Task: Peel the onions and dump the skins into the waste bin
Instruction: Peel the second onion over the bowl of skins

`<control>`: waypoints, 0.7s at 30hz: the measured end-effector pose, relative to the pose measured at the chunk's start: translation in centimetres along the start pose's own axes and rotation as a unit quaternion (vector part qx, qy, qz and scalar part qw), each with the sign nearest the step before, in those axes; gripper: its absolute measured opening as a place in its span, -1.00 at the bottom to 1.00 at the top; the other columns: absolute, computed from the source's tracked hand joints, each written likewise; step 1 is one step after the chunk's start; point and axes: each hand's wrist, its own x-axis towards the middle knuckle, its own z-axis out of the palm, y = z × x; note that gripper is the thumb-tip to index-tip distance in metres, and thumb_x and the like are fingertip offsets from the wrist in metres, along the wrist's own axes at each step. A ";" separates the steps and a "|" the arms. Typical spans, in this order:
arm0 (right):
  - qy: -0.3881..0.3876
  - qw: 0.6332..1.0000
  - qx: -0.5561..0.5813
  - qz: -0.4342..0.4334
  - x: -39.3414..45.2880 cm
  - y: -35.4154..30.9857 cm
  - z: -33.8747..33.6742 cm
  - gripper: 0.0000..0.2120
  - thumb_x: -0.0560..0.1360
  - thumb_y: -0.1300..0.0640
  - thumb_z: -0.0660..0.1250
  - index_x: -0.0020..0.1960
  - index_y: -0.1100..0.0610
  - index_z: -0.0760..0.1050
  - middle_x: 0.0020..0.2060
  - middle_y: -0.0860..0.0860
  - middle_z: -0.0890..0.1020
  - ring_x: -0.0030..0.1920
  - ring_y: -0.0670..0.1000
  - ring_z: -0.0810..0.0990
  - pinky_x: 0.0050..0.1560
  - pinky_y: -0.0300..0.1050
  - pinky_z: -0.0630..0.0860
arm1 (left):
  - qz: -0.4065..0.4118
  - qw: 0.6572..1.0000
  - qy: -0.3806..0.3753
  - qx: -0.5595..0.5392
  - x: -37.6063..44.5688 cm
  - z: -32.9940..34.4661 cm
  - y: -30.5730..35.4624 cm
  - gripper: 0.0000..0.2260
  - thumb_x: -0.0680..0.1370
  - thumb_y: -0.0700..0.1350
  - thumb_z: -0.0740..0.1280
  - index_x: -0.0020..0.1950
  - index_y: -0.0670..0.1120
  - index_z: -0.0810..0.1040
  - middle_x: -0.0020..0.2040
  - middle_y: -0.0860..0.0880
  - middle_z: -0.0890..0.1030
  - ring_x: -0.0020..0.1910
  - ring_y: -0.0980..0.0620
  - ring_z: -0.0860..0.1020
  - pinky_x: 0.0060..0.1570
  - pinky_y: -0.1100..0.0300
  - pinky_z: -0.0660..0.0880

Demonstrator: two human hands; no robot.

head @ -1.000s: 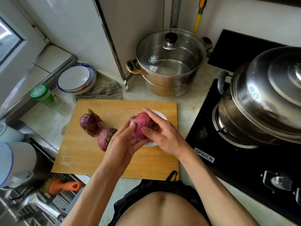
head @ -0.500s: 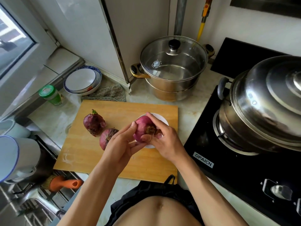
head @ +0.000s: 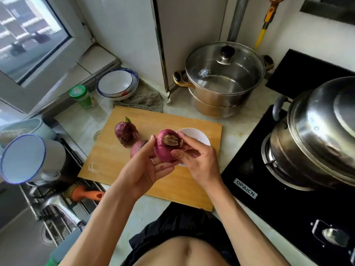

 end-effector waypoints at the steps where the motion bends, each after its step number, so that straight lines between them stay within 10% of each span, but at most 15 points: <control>1: 0.001 1.000 0.011 -0.001 -0.1 -0.1 0.2 -0.54 0.37 -0.16 0.54 0.25 -0.21 0.58 0.13 -0.07 0.70 0.11 -0.01 0.69 0.23 0.35 0.52 | 0.000 1.000 -0.002 -0.013 -0.2 -0.1 0.0 -0.44 0.51 0.20 0.32 0.30 -0.20 0.59 0.06 -0.32 0.67 -0.09 -0.14 0.73 -0.18 0.13 0.69; 5: 0.008 1.000 0.004 0.001 -0.1 -1.0 1.1 -0.67 0.40 -0.27 0.48 0.15 -0.27 0.63 0.11 -0.11 0.70 0.16 0.00 0.67 0.34 0.45 0.36 | 0.004 0.996 -0.018 -0.088 -1.0 -0.6 0.3 -0.46 0.51 0.13 0.35 0.37 -0.19 0.56 0.13 -0.35 0.67 -0.07 -0.21 0.73 -0.07 0.12 0.69; 13: 0.134 0.991 0.020 0.013 -0.7 -3.1 1.9 -0.93 0.50 0.12 0.49 -0.04 -0.02 0.70 -0.15 -0.02 0.74 -0.13 0.10 0.73 -0.17 0.28 0.66 | 0.028 0.988 -0.029 -0.150 -1.2 0.1 -0.8 -0.53 0.55 0.04 0.35 0.36 -0.21 0.57 0.26 -0.36 0.62 0.32 -0.30 0.55 -0.01 0.15 0.68; 21: 0.204 0.968 -0.147 -0.030 -1.1 -2.2 1.9 -0.92 0.56 0.19 0.34 -0.06 0.15 0.61 -0.20 -0.22 0.61 -0.14 -0.23 0.60 -0.13 -0.39 0.48 | 0.022 0.989 -0.017 -0.148 -1.8 1.7 -1.4 -0.61 0.50 -0.05 0.39 0.24 -0.25 0.59 0.15 -0.30 0.69 0.01 -0.15 0.73 0.03 0.13 0.68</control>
